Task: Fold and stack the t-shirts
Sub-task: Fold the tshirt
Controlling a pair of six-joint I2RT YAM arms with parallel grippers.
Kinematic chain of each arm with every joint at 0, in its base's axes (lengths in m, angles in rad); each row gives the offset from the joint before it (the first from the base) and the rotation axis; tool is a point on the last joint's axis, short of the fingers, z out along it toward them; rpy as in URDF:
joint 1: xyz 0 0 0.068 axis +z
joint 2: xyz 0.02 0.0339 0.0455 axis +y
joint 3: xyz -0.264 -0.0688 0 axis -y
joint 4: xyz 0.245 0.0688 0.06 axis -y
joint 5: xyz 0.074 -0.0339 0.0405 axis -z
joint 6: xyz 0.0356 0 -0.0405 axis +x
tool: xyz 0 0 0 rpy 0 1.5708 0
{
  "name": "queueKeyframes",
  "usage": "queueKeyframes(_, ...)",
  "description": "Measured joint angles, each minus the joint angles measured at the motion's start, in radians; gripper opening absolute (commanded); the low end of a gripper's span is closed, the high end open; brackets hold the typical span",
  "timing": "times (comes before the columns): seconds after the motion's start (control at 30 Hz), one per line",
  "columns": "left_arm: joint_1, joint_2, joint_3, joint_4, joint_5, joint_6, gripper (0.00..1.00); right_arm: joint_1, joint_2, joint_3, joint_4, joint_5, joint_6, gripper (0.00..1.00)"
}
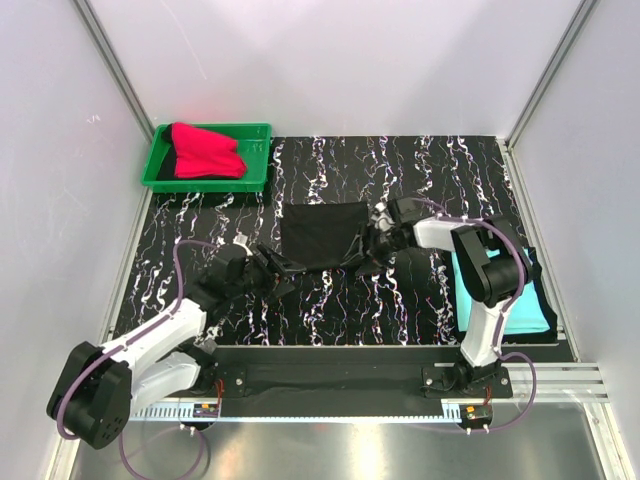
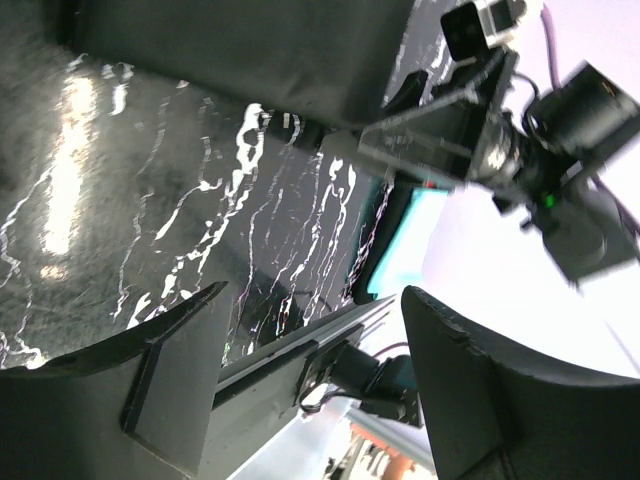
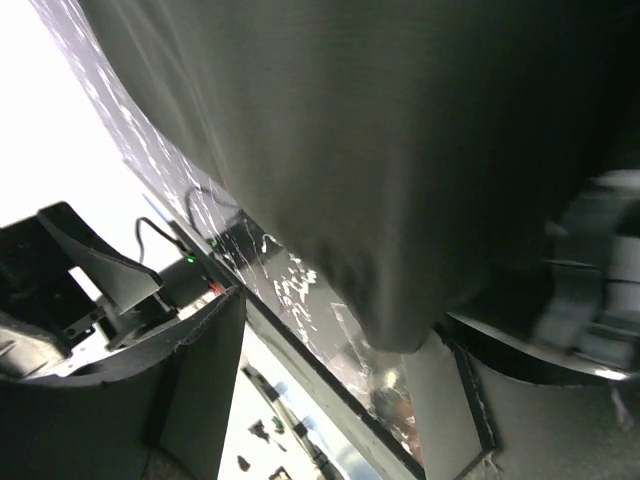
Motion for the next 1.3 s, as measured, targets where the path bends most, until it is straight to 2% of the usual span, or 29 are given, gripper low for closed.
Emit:
queueKeyframes(0.17,-0.003,-0.003,-0.03,0.011,-0.022,-0.064,0.72,0.146,-0.014,-0.006,0.035,0.047,0.07,0.7)
queueKeyframes(0.23,-0.007,-0.01,-0.045,0.034,-0.029,-0.09,0.72,0.17,-0.034,-0.016,0.027,0.058,0.084,0.71)
queueKeyframes(0.3,-0.022,-0.008,-0.06,0.064,-0.04,-0.119,0.69,0.163,-0.082,-0.037,-0.009,0.086,0.082,0.72)
queueKeyframes(0.37,-0.05,0.016,-0.066,0.11,-0.061,-0.147,0.68,0.145,-0.161,-0.055,-0.092,0.145,0.068,0.78)
queueKeyframes(0.5,-0.146,0.135,-0.065,0.232,-0.135,-0.219,0.68,0.103,-0.329,-0.056,-0.246,0.266,0.016,0.84)
queueKeyframes(0.67,-0.255,0.312,-0.047,0.355,-0.262,-0.295,0.66,0.017,-0.449,-0.061,-0.375,0.329,-0.045,0.86)
queueKeyframes(0.87,-0.312,0.499,0.005,0.457,-0.385,-0.379,0.61,-0.071,-0.46,-0.077,-0.458,0.344,-0.106,0.89)
queueKeyframes(0.9,-0.316,0.523,0.024,0.462,-0.396,-0.389,0.61,-0.076,-0.46,-0.078,-0.465,0.345,-0.114,0.99)
queueKeyframes(1.03,-0.327,0.605,0.108,0.472,-0.437,-0.43,0.53,-0.083,-0.46,-0.078,-0.483,0.347,-0.147,1.0)
queueKeyframes(1.3,-0.336,0.703,0.182,0.472,-0.442,-0.491,0.49,-0.089,-0.369,-0.017,-0.494,0.359,-0.221,1.0)
